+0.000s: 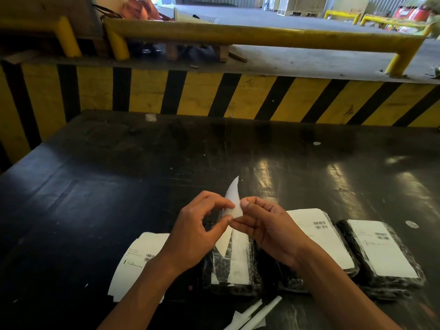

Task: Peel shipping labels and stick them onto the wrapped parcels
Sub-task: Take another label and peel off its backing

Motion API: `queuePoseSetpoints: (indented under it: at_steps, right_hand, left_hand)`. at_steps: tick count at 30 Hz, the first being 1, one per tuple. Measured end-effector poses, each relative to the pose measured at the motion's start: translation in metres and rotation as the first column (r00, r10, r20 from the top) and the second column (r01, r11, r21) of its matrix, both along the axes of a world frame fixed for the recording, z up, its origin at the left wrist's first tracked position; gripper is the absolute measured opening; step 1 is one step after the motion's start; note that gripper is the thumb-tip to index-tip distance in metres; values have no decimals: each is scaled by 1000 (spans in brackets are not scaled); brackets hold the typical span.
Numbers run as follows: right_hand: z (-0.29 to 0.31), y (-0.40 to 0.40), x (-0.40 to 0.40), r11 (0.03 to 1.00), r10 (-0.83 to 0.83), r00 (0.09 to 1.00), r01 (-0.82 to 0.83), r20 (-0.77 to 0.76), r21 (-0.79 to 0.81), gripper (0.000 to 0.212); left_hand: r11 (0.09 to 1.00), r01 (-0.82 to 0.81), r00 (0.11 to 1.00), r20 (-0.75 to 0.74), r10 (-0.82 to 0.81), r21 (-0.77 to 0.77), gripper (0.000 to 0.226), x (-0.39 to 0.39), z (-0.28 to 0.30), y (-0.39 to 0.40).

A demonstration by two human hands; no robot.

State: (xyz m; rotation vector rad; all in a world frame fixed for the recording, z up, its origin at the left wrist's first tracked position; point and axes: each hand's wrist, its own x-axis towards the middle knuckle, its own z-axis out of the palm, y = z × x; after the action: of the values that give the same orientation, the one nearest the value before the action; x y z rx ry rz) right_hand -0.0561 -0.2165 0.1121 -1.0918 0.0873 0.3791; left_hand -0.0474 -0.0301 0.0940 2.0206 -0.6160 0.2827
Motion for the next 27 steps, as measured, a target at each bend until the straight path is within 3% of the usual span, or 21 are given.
queuePoseSetpoints:
  at_steps: [14, 27]
  right_hand:
    - [-8, 1, 0, 999, -2, 999, 4, 43, -52, 12]
    - [-10, -5, -5, 999, 22, 995, -18, 94, -38, 11]
  left_hand:
    - [997, -57, 996, -75, 53, -56, 18, -9, -1, -11]
    - [996, -78, 996, -36, 77, -33, 20, -7, -2, -14]
